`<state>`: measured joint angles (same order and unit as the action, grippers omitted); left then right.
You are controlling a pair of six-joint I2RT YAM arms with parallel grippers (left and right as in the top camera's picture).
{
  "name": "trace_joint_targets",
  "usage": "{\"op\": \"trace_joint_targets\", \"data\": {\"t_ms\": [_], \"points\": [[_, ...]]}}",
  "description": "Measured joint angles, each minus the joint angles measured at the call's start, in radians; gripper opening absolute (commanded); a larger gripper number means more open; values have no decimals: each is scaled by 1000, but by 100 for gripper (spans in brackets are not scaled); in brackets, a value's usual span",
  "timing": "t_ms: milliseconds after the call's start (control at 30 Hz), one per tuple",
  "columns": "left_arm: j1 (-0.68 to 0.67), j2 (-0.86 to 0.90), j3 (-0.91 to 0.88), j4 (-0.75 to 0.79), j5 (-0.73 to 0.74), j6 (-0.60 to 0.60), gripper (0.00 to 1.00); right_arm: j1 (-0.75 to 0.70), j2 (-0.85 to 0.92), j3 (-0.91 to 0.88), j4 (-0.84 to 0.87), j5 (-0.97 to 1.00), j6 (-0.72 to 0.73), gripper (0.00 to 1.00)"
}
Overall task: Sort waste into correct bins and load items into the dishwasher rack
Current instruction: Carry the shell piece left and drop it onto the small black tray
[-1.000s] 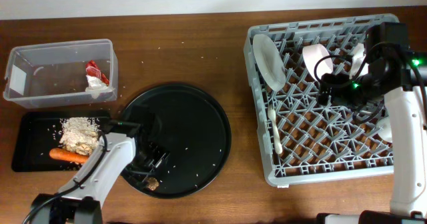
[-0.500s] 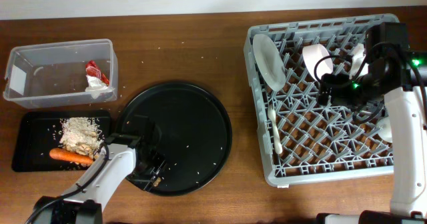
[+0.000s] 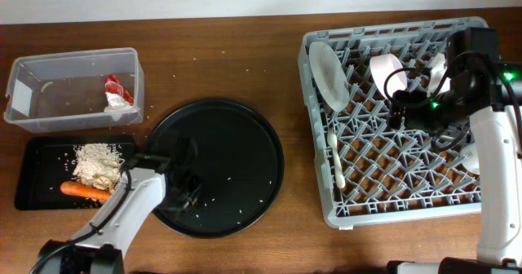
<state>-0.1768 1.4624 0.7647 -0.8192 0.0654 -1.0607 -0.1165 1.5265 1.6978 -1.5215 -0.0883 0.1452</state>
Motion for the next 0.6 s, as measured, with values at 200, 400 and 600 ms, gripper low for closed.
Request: {"op": "trace_joint_targets", "data": {"t_ms": [200,400,600], "points": [[159,0,202,-82,-55,124,26,0,0,0,0,0,0,99],[451,0,242,-70,-114,188,26,0,0,0,0,1,-2,99],[708,6,242,-28,-183,207,26,0,0,0,-1,1,-3,99]]}}
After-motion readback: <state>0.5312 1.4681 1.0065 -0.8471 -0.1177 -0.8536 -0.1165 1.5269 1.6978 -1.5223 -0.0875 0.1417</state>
